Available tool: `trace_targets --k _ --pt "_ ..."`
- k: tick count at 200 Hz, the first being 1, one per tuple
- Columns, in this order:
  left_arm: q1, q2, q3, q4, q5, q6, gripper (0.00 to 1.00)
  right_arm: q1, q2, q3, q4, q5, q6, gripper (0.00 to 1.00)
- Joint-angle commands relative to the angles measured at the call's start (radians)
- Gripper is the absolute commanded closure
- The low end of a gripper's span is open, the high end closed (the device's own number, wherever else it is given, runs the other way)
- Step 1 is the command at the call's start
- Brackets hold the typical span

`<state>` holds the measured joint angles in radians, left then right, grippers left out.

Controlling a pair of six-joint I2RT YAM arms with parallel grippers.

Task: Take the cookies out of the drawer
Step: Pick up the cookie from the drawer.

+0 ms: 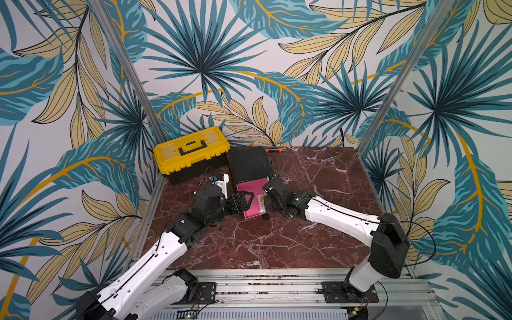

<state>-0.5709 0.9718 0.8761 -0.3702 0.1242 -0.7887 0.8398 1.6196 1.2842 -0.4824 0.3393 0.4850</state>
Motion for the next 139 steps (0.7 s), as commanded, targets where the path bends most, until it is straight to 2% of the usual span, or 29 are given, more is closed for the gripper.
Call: trace_targets --k 1,98,139 --pt "-0.023 0.029 0.062 0.001 -0.049 0.025 0.00 0.005 -0.089 -0.029 -0.028 0.027 -0.036 0.70" --pt "-0.151 0.225 0.196 0.074 -0.089 0.032 0.00 -0.030 -0.388 -0.186 -0.129 0.069 -0.099 0.72" --pt "-0.170 0.265 0.212 0.089 -0.083 0.030 0.00 -0.138 -0.439 -0.282 -0.143 0.047 -0.128 0.72"
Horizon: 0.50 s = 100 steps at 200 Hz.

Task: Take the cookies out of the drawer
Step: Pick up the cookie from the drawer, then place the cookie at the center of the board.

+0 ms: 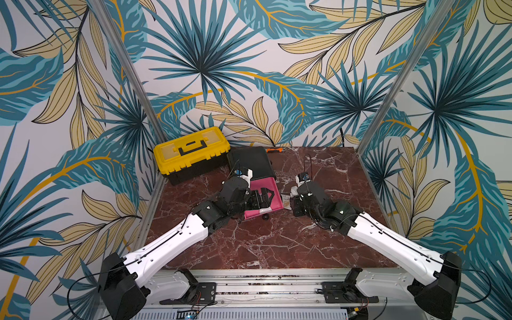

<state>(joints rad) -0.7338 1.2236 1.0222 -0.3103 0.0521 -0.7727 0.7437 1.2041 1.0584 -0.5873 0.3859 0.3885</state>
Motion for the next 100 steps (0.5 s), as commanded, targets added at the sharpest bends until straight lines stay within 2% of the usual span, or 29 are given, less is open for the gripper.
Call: trace_targets --k 1,56,100 --pt "-0.007 0.014 0.066 0.030 -0.011 0.014 0.00 -0.046 -0.024 -0.058 -0.039 -0.002 -0.032 0.72" --pt "-0.012 0.074 0.094 0.079 0.018 0.023 0.00 -0.192 -0.018 -0.120 -0.015 -0.044 -0.080 0.72" --pt "-0.010 0.039 0.050 0.065 -0.029 0.051 0.00 -0.267 0.122 -0.116 0.040 -0.042 -0.149 0.72"
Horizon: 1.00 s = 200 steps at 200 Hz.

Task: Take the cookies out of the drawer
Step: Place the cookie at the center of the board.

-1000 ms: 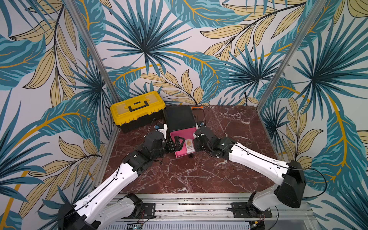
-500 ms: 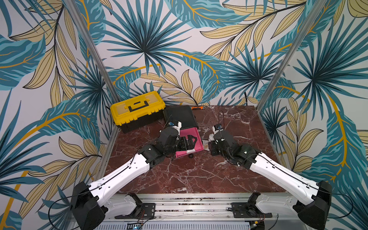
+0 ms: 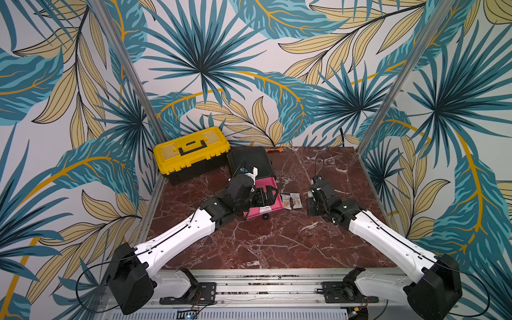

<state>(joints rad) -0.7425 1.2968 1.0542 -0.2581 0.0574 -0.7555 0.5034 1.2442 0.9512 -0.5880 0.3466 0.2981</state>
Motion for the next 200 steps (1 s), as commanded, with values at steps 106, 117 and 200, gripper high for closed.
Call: trace_targets --k 106,117,200 --pt "0.080 -0.307 -0.159 -0.147 -0.146 0.046 0.00 -0.137 0.480 0.156 0.153 -0.119 -0.068 0.73" --pt "0.088 -0.330 -0.179 -0.157 -0.151 0.037 0.00 -0.144 0.513 0.177 0.142 -0.132 -0.052 0.73" --pt "0.096 -0.400 -0.213 -0.196 -0.171 0.020 0.00 -0.149 0.639 0.275 0.059 -0.100 -0.008 0.72"
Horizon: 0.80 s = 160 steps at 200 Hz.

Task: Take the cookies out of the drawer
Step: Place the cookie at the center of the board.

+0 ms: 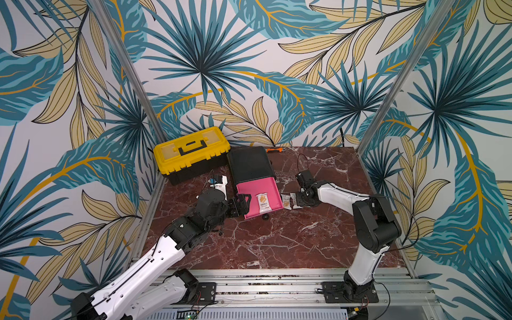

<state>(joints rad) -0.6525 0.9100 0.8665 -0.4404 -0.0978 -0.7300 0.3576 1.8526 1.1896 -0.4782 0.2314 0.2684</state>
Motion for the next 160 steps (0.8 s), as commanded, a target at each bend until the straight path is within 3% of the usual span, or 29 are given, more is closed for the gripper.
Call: trace_targets --k 1,83,131,160 --pt "0.006 -0.013 -0.026 -0.013 -0.016 -0.006 0.00 -0.004 0.032 0.038 -0.052 0.015 0.022 0.71" --pt "0.006 -0.037 -0.021 -0.036 -0.025 -0.005 0.00 -0.003 -0.019 0.010 -0.076 0.000 0.014 0.47" --pt "0.018 -0.041 0.003 -0.069 -0.059 0.044 0.00 -0.002 -0.197 -0.025 -0.116 -0.042 0.037 0.36" --pt "0.085 -0.016 0.031 -0.074 0.014 0.069 0.00 0.012 -0.360 -0.050 -0.140 -0.110 0.098 0.36"
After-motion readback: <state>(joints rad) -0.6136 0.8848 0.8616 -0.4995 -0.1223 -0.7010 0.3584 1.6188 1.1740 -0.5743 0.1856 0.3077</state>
